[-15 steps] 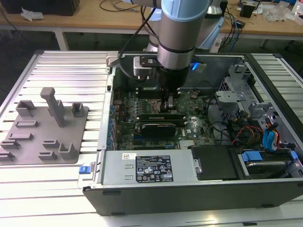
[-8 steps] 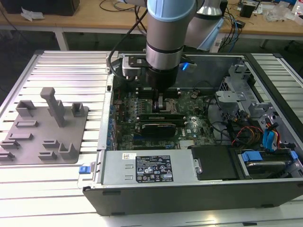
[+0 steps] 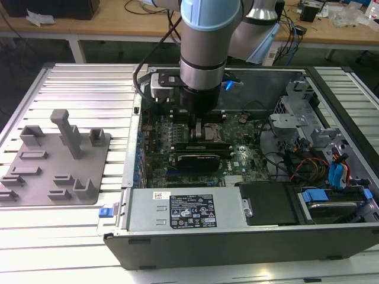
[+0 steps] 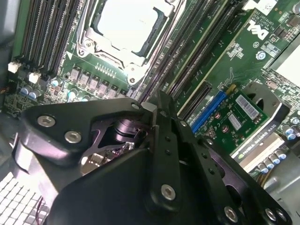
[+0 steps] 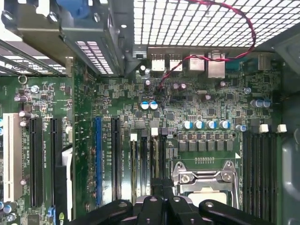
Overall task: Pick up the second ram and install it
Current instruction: 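Press down the second ram until it locks into place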
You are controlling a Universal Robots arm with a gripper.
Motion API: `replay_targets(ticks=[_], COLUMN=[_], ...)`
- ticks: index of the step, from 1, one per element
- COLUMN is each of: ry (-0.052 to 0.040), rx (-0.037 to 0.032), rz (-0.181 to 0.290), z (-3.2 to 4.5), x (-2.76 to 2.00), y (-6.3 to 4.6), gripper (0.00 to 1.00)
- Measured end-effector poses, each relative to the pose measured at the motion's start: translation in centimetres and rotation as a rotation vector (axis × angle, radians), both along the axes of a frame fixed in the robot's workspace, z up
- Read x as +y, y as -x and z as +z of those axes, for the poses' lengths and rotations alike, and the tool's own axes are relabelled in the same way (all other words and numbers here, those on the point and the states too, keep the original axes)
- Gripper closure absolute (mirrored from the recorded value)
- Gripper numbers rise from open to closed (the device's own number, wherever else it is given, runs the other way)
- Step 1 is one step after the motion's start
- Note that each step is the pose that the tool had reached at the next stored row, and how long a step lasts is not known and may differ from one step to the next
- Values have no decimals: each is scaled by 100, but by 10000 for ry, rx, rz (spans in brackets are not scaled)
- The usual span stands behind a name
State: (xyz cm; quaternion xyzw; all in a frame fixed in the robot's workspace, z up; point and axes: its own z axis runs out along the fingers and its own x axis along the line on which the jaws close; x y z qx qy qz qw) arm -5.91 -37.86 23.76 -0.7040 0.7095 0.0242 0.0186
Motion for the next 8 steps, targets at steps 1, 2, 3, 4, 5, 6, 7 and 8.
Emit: replay_targets(ticks=[1,2,3,4,5,6,7,8], ry=[1,0,4,3,1,4,6,3], rx=[1,0,3,2,1,4,4,3], rz=[1,0,0,0,0,-1,0,-1], z=[-4,-27,-43,-47,-52,-65,-76,-79], x=[0,0,-1,0,0,0,-1,-1], y=[0,3,3,4,3,4,4,4], gripper=[92,92,92,92,92,92,92,92])
